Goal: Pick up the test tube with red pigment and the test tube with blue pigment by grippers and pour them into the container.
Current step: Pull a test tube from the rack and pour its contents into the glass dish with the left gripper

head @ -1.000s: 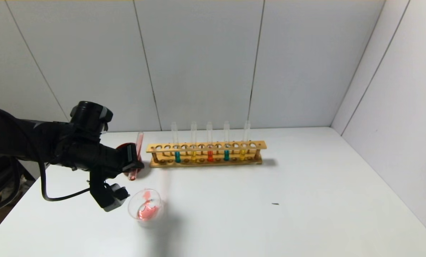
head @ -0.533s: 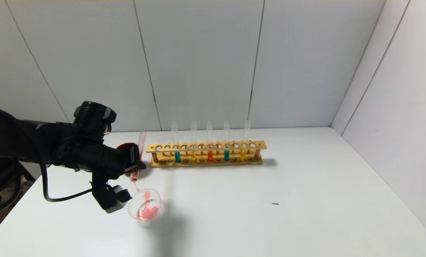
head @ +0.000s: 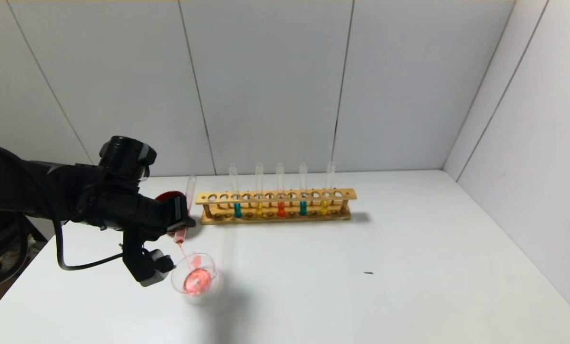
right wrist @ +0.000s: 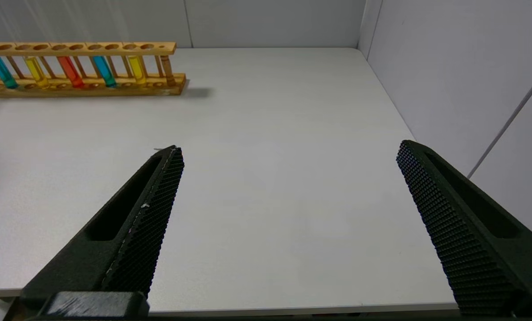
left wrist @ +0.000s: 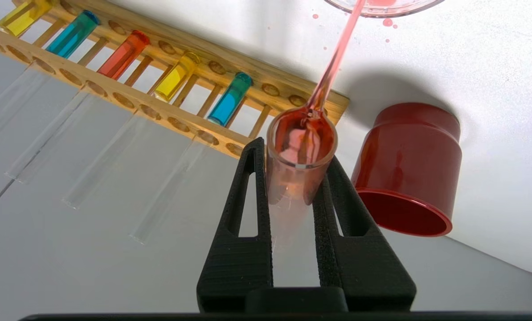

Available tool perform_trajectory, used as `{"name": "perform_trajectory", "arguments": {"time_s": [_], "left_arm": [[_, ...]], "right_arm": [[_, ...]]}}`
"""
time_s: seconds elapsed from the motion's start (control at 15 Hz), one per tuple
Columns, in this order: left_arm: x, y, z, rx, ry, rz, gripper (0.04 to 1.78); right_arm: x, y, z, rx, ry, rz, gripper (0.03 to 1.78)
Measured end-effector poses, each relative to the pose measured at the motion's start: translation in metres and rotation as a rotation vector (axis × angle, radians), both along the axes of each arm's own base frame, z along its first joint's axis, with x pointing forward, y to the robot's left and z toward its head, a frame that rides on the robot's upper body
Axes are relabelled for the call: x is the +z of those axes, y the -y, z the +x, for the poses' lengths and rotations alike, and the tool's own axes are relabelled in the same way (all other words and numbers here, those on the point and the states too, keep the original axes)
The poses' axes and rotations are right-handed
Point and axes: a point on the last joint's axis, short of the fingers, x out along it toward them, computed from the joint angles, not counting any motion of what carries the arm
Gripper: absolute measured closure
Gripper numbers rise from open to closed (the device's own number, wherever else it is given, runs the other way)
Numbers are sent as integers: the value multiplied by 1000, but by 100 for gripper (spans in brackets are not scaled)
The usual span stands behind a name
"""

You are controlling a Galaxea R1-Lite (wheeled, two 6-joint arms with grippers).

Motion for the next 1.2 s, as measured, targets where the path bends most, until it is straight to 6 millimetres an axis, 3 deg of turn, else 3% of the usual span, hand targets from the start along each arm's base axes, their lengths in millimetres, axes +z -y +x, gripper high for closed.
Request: {"name": "perform_trajectory", "arguments": {"time_s": [1.2], "left_arm": [[6, 5, -5, -37, 41, 42, 150]], "right_arm": [[0, 0, 0, 0, 0, 0, 6]]}}
